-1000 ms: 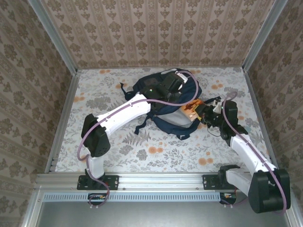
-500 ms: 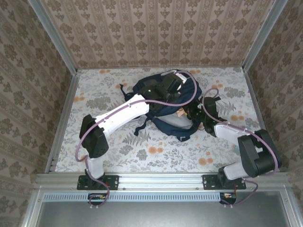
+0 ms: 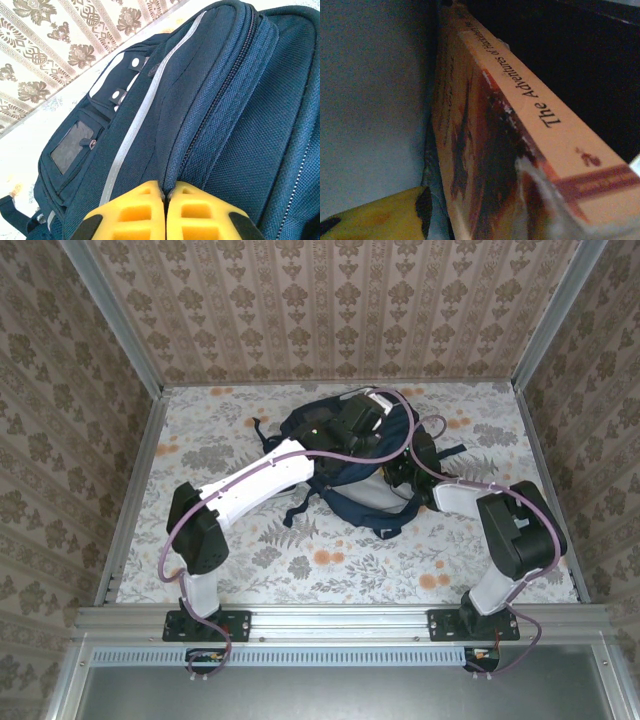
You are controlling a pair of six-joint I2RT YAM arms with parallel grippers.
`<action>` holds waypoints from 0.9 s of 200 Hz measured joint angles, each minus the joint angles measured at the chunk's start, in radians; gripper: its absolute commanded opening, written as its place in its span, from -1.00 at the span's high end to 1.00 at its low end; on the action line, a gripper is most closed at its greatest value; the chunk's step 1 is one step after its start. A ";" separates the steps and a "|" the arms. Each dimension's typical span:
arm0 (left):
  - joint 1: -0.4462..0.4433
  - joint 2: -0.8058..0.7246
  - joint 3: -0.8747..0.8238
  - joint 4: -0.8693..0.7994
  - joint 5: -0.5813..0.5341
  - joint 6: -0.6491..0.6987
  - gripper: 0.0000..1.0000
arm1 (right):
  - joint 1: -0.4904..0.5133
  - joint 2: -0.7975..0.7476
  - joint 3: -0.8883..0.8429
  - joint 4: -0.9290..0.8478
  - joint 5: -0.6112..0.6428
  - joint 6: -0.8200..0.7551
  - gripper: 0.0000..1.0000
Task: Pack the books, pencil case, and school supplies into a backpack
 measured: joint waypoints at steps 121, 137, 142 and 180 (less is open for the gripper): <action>0.051 -0.004 -0.004 -0.016 0.167 -0.071 0.73 | -0.083 -0.561 -0.174 -0.552 0.072 -0.241 -0.26; 0.072 0.003 0.003 -0.029 0.227 -0.093 0.73 | -0.083 -0.645 -0.176 -0.641 0.151 -0.277 -0.27; 0.078 0.009 0.010 -0.035 0.243 -0.099 0.73 | -0.083 -0.667 -0.176 -0.663 0.173 -0.284 -0.27; 0.105 0.105 0.126 -0.075 0.364 -0.127 0.62 | -0.087 -0.778 -0.178 -0.808 0.322 -0.326 -0.27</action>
